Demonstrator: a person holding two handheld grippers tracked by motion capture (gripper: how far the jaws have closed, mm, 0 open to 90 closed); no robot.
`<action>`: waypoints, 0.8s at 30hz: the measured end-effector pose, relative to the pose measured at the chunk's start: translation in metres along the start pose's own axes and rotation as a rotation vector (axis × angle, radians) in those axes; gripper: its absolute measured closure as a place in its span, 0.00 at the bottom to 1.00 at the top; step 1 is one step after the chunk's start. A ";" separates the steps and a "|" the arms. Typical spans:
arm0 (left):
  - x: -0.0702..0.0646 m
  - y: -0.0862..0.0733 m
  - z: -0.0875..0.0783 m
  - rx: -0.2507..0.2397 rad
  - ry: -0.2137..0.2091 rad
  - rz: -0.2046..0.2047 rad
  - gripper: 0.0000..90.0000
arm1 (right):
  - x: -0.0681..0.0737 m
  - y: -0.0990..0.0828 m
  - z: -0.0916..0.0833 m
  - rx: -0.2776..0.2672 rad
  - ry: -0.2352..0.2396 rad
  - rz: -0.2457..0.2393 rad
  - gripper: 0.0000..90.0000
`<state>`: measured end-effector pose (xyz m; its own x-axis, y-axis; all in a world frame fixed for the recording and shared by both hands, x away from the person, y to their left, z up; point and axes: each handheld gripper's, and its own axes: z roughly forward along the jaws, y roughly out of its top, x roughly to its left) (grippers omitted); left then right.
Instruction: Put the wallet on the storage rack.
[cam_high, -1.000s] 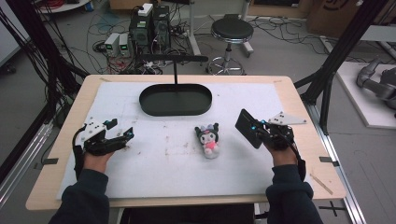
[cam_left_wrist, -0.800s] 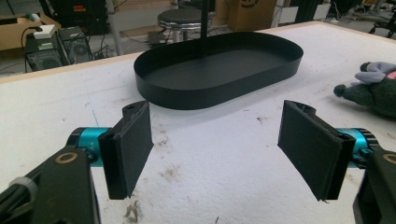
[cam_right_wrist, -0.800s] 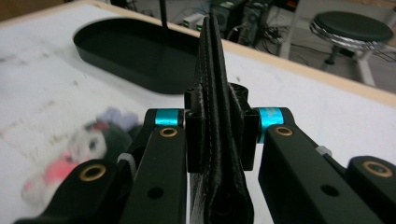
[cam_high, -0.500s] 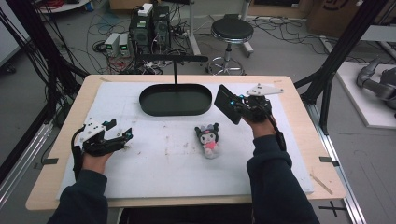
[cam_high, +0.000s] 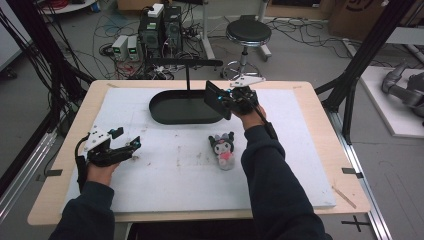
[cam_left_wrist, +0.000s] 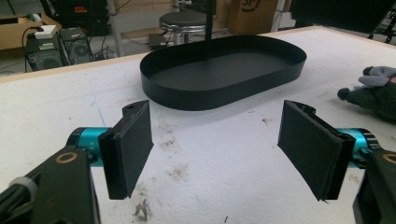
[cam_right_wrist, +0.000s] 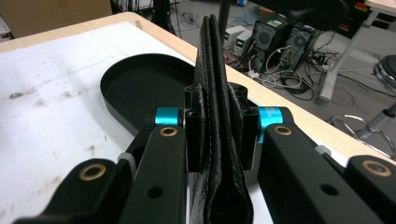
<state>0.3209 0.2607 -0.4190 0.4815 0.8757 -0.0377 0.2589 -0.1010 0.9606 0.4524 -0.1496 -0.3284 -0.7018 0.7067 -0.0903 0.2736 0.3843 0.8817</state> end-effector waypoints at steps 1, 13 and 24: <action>0.000 0.000 0.000 0.001 0.000 0.000 0.29 | 0.002 0.003 0.010 -0.001 0.002 0.005 0.88; 0.003 0.000 -0.001 -0.003 0.002 -0.007 0.29 | 0.003 0.006 0.065 0.042 -0.008 0.011 0.88; 0.004 -0.001 -0.001 -0.001 0.004 -0.012 0.29 | -0.006 -0.004 0.102 0.085 0.007 0.105 0.88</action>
<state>0.3214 0.2649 -0.4198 0.4750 0.8787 -0.0480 0.2636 -0.0901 0.9604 0.5222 -0.0945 -0.3782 -0.6708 0.7416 0.0041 0.4006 0.3577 0.8436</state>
